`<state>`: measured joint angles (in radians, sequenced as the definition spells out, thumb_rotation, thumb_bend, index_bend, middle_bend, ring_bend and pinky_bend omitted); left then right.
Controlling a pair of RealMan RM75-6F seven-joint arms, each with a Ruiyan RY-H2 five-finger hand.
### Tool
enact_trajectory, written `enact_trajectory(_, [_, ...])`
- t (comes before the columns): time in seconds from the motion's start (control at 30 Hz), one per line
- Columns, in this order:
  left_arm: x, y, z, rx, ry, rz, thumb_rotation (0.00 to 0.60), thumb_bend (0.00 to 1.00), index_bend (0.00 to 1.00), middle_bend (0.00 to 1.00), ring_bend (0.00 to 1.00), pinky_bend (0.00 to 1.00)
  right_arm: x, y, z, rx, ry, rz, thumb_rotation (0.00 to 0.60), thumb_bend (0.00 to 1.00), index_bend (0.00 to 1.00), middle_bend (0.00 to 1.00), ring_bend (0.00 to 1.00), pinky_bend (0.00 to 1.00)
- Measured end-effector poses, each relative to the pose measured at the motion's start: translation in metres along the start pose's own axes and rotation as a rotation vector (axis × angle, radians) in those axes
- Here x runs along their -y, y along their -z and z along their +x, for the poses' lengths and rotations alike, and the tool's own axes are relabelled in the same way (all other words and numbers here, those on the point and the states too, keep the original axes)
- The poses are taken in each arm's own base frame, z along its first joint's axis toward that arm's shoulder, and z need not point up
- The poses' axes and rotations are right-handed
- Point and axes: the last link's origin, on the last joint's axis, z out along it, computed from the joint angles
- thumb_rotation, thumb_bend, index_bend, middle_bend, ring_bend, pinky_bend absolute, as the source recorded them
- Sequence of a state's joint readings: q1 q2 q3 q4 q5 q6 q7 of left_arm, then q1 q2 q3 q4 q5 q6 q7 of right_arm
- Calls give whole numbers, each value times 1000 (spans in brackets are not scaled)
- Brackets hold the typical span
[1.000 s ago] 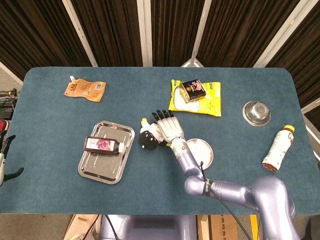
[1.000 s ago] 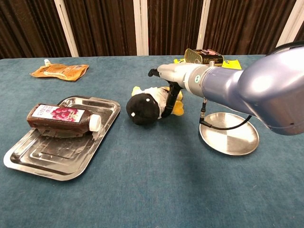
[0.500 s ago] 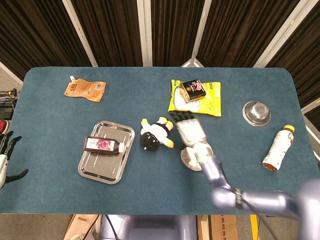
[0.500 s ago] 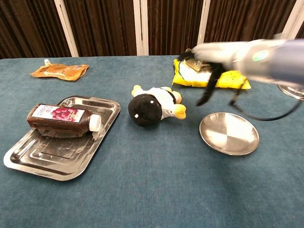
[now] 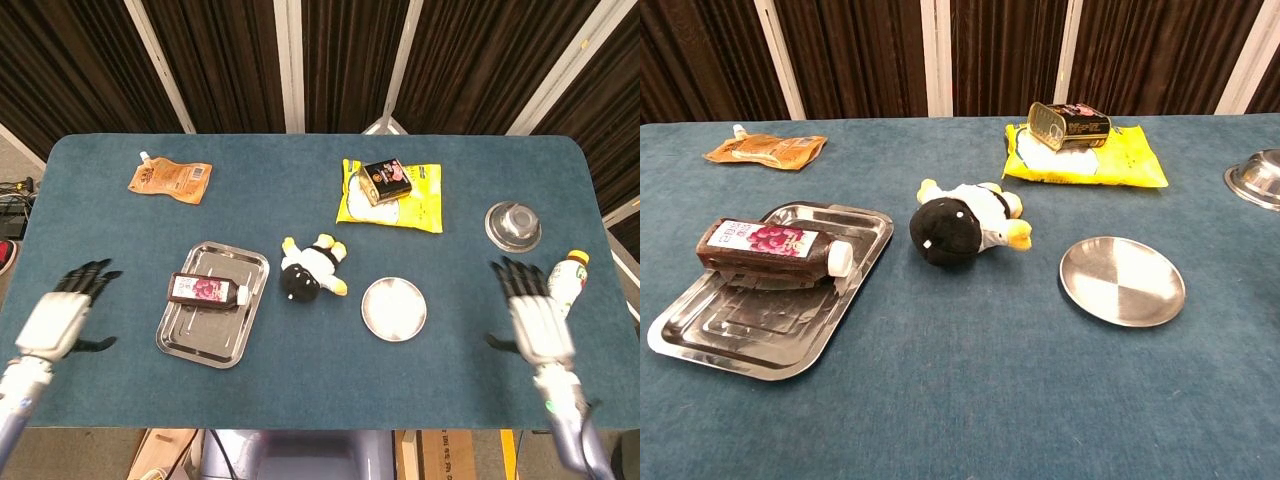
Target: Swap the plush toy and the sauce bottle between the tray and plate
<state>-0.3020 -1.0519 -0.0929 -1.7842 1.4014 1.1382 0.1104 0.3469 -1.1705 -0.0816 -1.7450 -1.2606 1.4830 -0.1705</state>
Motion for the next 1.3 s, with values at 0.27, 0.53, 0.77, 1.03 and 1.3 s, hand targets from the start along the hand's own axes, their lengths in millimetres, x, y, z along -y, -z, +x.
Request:
enact_trajectory(0.27, [-49,-43,-4,67,-59,-85,600,147,138,16,0,84,-35,30,-9,17,-32,-52,600,29,0,0,0,0])
enact_trajectory(0.53, [-92,-75,-28,120,-150,-110,600,147,138,22,0,86,-37,32,-7,10,-52,-45,600,30,0,0,0,0])
enact_trajectory(0.77, [-107,-92,-52,162,-220,-89,600,172,148,23,0,97,-41,31,-6,3,-68,-62,600,30,0,0,0,0])
enact_trajectory(1.03, [-110,-105,-64,133,-303,-70,600,323,207,102,52,177,-49,25,-6,-14,-92,-91,600,29,0,0,0,0])
enact_trajectory(1.3, [-112,-114,-73,128,-383,-52,600,439,241,186,112,219,-54,21,-10,-4,-106,-107,600,29,0,0,0,0])
